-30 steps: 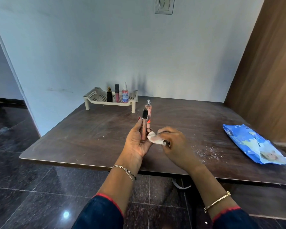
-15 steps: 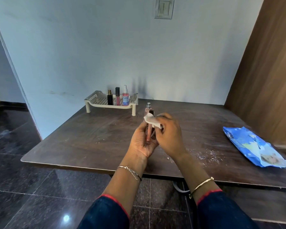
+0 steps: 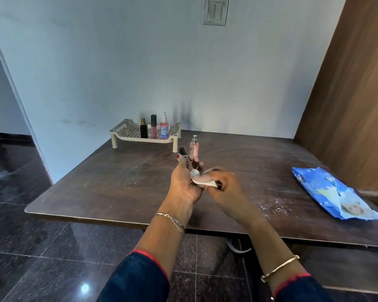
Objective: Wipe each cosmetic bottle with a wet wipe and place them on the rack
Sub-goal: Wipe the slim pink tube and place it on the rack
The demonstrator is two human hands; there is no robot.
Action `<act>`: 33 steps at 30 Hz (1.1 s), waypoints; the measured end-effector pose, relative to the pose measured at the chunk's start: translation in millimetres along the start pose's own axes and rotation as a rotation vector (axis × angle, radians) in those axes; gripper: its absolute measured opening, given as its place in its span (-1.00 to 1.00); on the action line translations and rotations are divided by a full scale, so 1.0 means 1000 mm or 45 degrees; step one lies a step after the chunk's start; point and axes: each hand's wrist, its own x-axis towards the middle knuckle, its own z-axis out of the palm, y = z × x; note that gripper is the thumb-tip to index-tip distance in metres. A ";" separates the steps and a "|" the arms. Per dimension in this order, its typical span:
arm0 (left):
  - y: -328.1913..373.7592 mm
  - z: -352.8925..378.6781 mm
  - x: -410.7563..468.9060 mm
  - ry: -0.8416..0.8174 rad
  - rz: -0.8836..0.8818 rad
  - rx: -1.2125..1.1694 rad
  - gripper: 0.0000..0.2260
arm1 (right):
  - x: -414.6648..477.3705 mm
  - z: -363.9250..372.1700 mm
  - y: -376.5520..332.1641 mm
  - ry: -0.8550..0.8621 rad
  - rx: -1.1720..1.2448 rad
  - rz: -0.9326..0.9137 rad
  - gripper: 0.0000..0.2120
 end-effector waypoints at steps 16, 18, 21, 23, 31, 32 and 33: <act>-0.009 -0.009 -0.016 -0.382 0.593 0.577 -0.86 | -0.005 0.020 -0.020 0.585 1.246 1.014 -0.87; -0.007 -0.012 -0.017 -0.432 0.687 0.819 -0.82 | -0.004 0.020 -0.019 0.582 1.219 1.054 -0.87; -0.002 -0.013 -0.018 -0.437 0.721 1.102 -0.74 | -0.002 0.021 -0.017 0.578 1.210 1.061 -0.82; 0.002 -0.011 -0.022 -0.396 0.701 1.173 -0.64 | -0.001 0.022 -0.015 0.573 1.217 1.051 -0.79; 0.021 -0.007 -0.023 -0.357 0.808 1.323 -0.69 | 0.009 0.032 -0.011 0.515 1.259 1.123 -0.74; 0.025 -0.007 -0.024 -0.359 0.803 1.335 -0.67 | 0.011 0.033 -0.012 0.496 1.243 1.134 -0.74; 0.030 -0.007 -0.023 -0.354 0.791 1.352 -0.66 | 0.014 0.035 -0.012 0.478 1.220 1.138 -0.73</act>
